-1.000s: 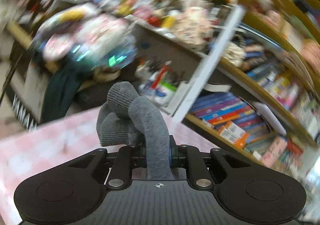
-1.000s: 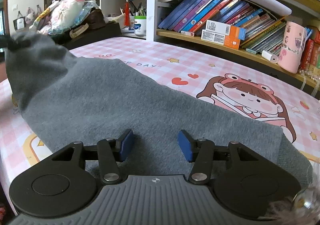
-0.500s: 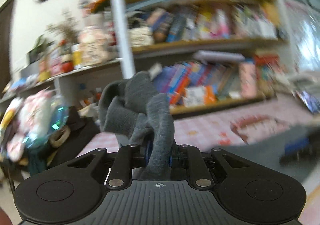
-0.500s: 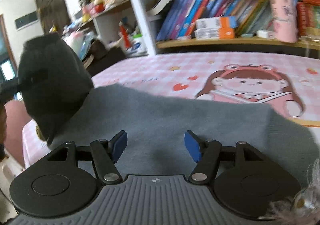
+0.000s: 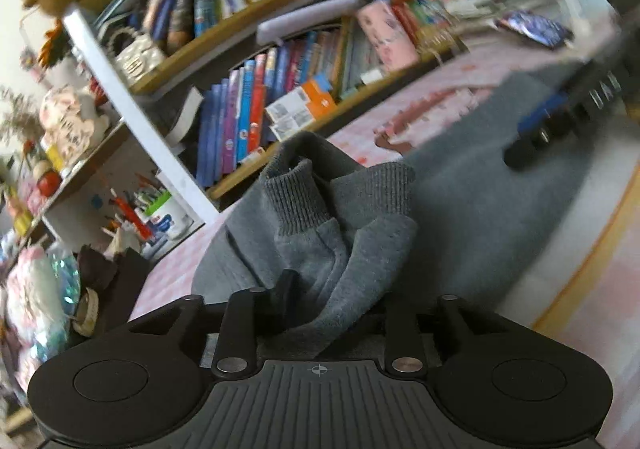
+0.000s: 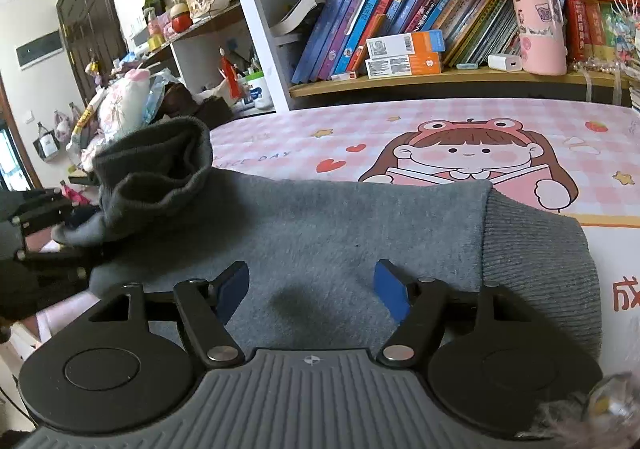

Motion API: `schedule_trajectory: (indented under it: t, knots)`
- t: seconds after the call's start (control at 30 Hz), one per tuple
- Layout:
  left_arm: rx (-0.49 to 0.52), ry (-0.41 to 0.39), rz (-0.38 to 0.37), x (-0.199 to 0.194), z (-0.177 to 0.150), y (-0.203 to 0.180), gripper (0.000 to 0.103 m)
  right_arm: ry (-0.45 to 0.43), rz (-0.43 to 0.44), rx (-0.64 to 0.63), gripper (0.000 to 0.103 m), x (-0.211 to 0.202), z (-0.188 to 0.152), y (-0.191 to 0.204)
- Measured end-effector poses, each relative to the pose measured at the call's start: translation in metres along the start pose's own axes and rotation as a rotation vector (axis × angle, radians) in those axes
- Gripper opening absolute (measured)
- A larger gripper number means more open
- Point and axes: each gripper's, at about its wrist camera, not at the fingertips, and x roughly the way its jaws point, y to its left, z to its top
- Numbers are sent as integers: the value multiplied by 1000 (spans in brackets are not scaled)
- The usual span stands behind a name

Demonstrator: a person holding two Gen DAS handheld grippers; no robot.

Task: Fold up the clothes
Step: 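Lift the folded end with the left gripper and fold it over the body, then open the left gripper and release the fold onto the stack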

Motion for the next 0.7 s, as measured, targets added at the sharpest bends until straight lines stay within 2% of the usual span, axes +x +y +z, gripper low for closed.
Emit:
schedule_trajectory:
  t: [0.03,0.1,0.23,0.3,0.37,0.47,0.5,0.53,0.57,0.6,0.67,0.7]
  knots:
    - [16,0,-9,-3,-1,-3,49,0,3,2,69,0,0,0]
    - [49,0,-28,-8,-2,-8,64,1,6,3,70,1,0,-1]
    - [80,-20,-59,-21,-3,-13,65,6,6,-4,72,2,1,1]
    - [31,-39,-111,-30,-4,-7,66,9,1,-12,73,2,1,3]
    - [-45,-73,-175,-39,-7,4,66,10,-11,-7,73,3,1,6]
    - [-178,-132,-187,-51,-13,27,66,9,6,44,74,3,8,10]
    - [-227,-150,-171,-53,-15,35,69,6,43,78,74,2,12,12]
    - [-281,-168,-141,-56,-18,45,77,-1,105,121,77,1,18,14]
    - [-348,-189,-99,-57,-22,54,82,-5,165,163,86,1,23,17]
    - [-421,-210,-50,-57,-27,65,89,-6,222,202,91,2,29,21]
    - [-563,-235,12,-55,-39,81,90,-2,329,279,96,7,39,30]
    - [-626,-239,11,-51,-45,87,90,12,365,314,97,13,43,35]
